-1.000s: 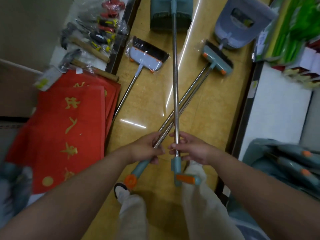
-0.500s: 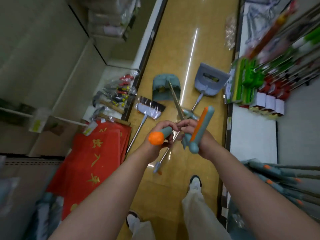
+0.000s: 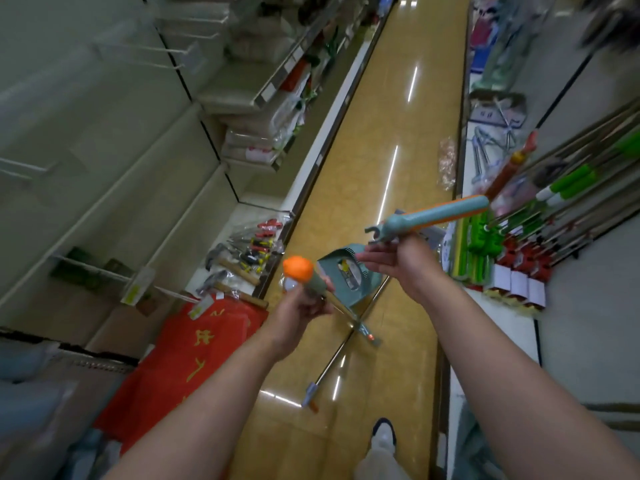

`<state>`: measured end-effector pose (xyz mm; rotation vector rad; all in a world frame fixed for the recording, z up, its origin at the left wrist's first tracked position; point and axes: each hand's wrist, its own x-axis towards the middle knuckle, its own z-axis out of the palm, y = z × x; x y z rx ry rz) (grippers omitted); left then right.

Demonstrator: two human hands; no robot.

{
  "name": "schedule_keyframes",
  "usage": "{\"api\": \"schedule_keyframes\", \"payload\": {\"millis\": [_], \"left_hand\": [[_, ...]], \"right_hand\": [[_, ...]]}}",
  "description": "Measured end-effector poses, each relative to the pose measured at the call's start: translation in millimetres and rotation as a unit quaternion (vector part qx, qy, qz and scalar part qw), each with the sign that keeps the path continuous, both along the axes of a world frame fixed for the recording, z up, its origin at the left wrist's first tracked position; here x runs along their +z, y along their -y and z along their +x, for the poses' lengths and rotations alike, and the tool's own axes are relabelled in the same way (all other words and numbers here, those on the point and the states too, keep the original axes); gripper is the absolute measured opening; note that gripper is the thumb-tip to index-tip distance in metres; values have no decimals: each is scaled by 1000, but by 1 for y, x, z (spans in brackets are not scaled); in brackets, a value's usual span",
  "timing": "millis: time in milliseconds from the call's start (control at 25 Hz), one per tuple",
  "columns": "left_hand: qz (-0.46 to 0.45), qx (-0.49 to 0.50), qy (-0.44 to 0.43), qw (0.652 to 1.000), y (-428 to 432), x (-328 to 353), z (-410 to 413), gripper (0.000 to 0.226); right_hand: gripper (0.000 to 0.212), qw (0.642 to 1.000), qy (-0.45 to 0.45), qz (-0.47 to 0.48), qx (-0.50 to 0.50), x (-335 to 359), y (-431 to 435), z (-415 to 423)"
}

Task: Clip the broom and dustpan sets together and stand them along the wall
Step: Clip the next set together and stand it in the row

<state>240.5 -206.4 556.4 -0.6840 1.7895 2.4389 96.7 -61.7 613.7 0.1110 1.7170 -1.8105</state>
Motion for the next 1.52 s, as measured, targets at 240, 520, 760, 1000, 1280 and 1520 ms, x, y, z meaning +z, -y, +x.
{"api": "schedule_keyframes", "payload": {"millis": [240,520,760,1000,1280,1520], "left_hand": [[-211,-33,-54,975,10,60,-2,13],[-248,-22,-79,965,24,105,16,18],[-265,-30,-116,957,43,130,47,21],[-287,-29,-151,946,47,149,57,21],[-289,-27,-186,939,36,176,51,16],[-263,12,-245,933,26,195,36,23]], "right_hand": [[39,979,-163,55,107,43,-5,26],[21,909,-326,173,193,49,-9,56],[21,885,-348,217,223,38,14,88],[30,850,-380,262,255,29,21,113],[31,793,-447,346,228,43,18,115],[12,789,-516,292,160,74,29,108]]}}
